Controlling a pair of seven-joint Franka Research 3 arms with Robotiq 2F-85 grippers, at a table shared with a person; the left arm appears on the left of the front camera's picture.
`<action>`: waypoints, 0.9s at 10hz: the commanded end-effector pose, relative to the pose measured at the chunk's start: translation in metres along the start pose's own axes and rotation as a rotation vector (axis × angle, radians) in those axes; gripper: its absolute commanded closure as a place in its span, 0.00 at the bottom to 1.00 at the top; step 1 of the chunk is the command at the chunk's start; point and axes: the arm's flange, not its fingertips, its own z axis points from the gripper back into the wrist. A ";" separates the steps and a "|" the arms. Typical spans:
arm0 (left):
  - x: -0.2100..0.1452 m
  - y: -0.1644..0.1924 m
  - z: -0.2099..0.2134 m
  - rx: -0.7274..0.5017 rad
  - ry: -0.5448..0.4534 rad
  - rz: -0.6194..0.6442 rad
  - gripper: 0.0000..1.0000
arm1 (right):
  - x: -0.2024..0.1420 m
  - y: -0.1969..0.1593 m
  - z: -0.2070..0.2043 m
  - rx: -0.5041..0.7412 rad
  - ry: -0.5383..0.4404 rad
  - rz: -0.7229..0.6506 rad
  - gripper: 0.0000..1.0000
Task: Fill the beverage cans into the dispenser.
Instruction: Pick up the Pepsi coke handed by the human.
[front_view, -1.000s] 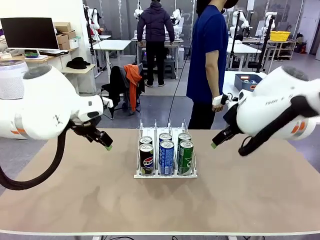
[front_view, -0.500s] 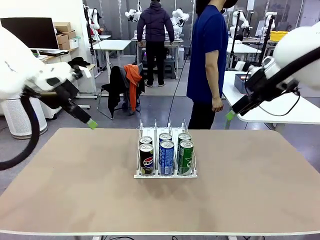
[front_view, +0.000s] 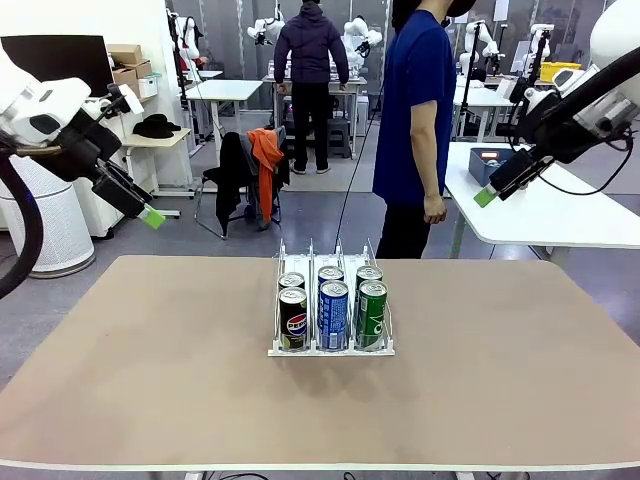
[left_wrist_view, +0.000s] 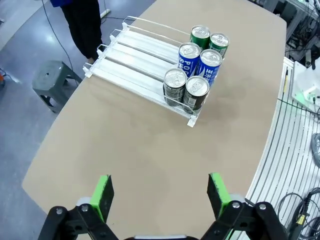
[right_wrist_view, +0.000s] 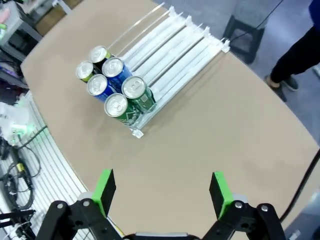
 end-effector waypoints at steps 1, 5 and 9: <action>-0.001 -0.001 -0.003 -0.023 -0.007 0.015 0.00 | -0.012 0.008 -0.022 -0.172 0.036 -0.008 0.00; -0.001 -0.001 -0.003 -0.023 -0.007 0.015 0.00 | 0.000 0.000 0.000 0.000 0.000 0.000 0.00; 0.031 0.005 0.035 0.005 0.023 -0.083 0.00 | 0.020 0.004 0.032 -0.014 0.029 0.078 0.00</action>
